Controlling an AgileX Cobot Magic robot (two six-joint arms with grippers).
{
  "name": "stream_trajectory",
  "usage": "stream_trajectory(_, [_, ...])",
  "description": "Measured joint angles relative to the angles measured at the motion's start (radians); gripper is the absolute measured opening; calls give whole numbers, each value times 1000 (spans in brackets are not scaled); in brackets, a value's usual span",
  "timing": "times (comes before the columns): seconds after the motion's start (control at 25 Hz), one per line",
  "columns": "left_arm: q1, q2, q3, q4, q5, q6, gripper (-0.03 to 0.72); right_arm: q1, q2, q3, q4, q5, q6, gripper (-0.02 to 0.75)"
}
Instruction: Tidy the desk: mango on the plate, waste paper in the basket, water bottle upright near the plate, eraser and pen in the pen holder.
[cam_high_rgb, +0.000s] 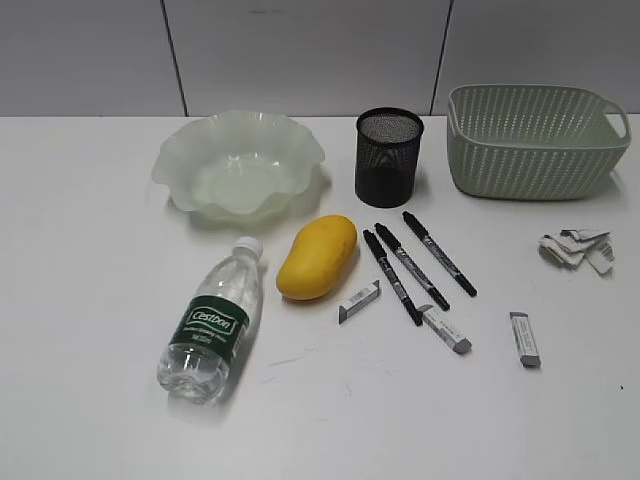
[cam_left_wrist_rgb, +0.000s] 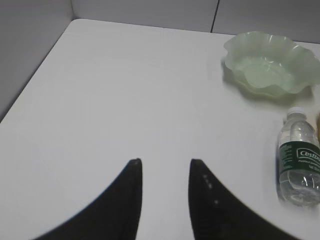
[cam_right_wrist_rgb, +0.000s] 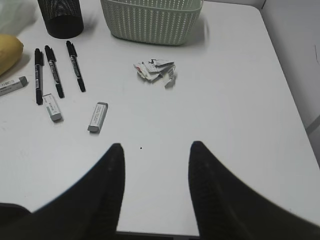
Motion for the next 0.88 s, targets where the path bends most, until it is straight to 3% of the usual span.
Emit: stream_trajectory(0.88, [0, 0, 0, 0, 0, 0, 237, 0, 0, 0, 0, 0, 0, 347])
